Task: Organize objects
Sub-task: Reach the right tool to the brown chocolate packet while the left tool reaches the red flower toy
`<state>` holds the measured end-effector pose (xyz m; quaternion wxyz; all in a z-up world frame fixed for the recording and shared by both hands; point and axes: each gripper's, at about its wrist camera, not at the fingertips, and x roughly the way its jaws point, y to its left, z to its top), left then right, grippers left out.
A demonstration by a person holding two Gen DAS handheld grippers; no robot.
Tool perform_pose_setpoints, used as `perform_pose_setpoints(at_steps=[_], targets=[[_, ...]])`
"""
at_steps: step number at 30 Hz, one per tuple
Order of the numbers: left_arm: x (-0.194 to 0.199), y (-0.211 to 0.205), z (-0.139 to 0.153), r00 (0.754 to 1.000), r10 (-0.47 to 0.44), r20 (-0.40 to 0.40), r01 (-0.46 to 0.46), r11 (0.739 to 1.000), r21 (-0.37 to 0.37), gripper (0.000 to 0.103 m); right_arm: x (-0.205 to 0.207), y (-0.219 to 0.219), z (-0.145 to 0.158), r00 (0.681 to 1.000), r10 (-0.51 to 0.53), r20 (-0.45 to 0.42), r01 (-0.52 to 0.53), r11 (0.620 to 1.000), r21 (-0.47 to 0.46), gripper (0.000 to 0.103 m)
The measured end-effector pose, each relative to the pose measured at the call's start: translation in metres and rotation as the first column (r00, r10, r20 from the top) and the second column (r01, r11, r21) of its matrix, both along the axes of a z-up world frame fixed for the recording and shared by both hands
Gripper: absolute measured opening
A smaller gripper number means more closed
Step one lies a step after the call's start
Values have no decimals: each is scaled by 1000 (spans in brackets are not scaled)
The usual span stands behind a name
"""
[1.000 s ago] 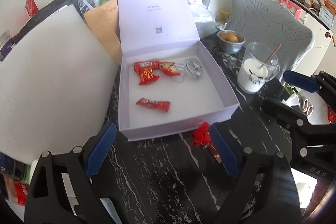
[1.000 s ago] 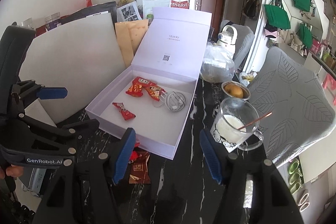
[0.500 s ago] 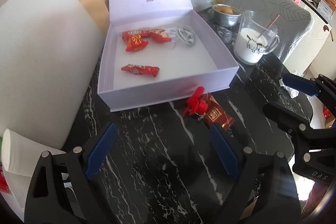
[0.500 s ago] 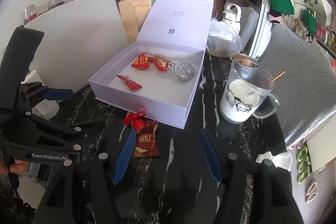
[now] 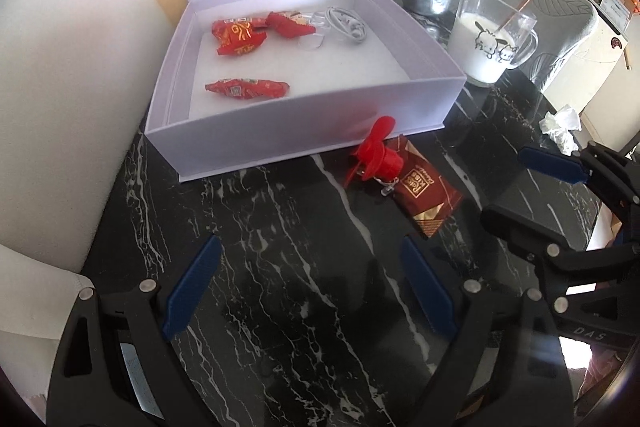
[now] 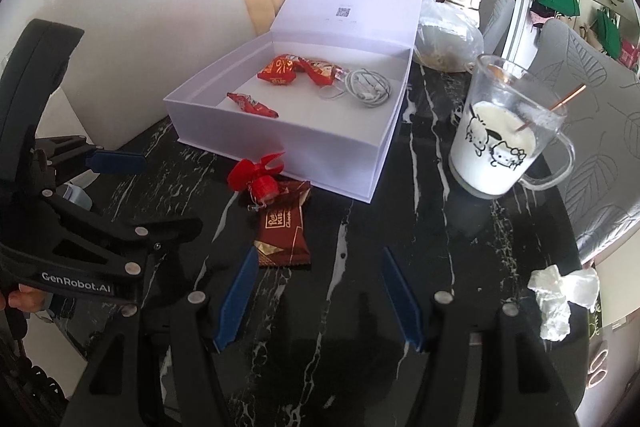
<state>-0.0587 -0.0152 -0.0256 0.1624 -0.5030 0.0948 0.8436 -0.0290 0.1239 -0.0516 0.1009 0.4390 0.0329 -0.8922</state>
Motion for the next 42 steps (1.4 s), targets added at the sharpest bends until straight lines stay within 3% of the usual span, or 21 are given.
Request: perform_pose_setpoints(at_steps=[19, 24, 27, 29, 42], targets=[[-26, -12, -13, 999, -7, 31, 8, 1000, -19, 90, -39, -19, -32, 996, 74, 59, -74, 997, 0, 64], [-30, -12, -9, 999, -25, 32, 24, 1000, 18, 90, -44, -21, -33, 995, 77, 57, -78, 997, 20, 64], [-32, -6, -9, 999, -35, 23, 35, 999, -5, 90, -44, -17, -32, 996, 71, 55, -72, 997, 14, 54], [-33, -1, -8, 999, -47, 21, 47, 999, -4, 90, -43, -13, -32, 996, 66, 52, -67, 998, 14, 41], [-27, 42, -5, 990, -142, -11, 142, 990, 12, 90, -32, 16, -33, 998, 31, 58, -31, 999, -11, 39]])
